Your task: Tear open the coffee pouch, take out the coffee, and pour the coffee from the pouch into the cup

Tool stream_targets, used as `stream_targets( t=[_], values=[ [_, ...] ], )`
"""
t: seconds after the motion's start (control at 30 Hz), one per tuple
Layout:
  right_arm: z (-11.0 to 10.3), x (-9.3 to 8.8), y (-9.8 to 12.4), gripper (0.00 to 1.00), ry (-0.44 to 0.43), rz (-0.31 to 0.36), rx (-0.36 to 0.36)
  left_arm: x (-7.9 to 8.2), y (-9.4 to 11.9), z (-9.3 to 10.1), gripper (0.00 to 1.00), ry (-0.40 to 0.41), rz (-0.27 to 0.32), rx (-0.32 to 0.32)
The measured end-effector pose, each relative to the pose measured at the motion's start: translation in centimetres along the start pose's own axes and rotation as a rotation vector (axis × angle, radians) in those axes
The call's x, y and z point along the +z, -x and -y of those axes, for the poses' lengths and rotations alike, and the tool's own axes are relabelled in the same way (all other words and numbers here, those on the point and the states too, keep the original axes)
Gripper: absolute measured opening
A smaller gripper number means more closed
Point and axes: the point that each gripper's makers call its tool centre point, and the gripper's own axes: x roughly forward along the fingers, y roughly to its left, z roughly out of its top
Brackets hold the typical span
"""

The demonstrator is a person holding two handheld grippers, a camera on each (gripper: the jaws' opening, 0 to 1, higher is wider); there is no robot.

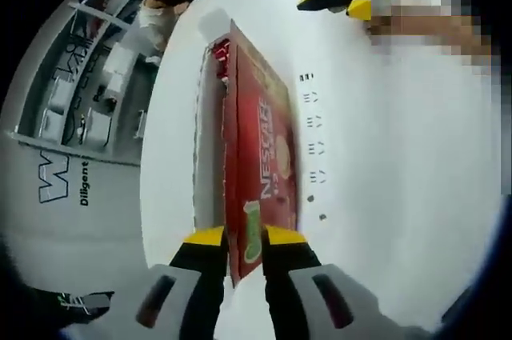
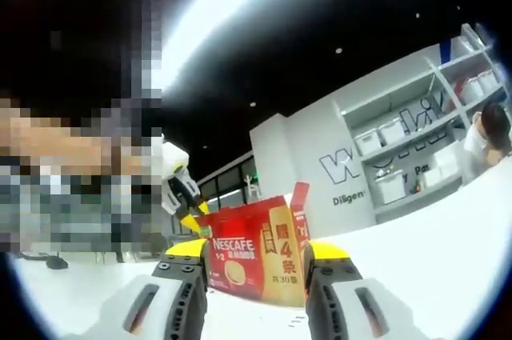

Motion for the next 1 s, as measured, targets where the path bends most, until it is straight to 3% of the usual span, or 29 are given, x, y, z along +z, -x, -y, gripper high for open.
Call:
stream_targets(
  t=[0.17,0.23,0.53,0.7,0.8,0.9,1.0],
  values=[
    [-0.4,0.1,0.3,0.48,-0.001,0.003,0.000,0.1,0.4,0.8,0.16,0.025,0.039,0.011],
    [-0.4,0.2,0.2,0.48,-0.002,0.004,0.000,0.1,0.6,1.2,0.12,0.027,0.051,0.014],
    [-0.7,0.6,0.4,0.47,-0.010,0.012,-0.001,0.4,1.1,2.6,0.09,-0.102,0.032,0.107],
    [-1.0,1.0,0.8,0.47,-0.022,0.029,-0.002,0.6,1.6,4.7,0.07,-0.059,0.039,0.147],
    [-1.3,1.8,1.3,0.47,-0.030,0.060,0.001,0.0,1.3,6.6,0.05,-0.097,0.017,0.185],
    [-1.2,2.3,1.6,0.47,-0.044,0.085,-0.002,-0.2,0.8,7.7,0.04,-0.030,0.073,0.230],
    [-0.2,2.5,1.3,0.47,-0.059,0.103,-0.006,-0.8,0.5,8.6,0.04,-0.001,0.087,0.296]
  ],
)
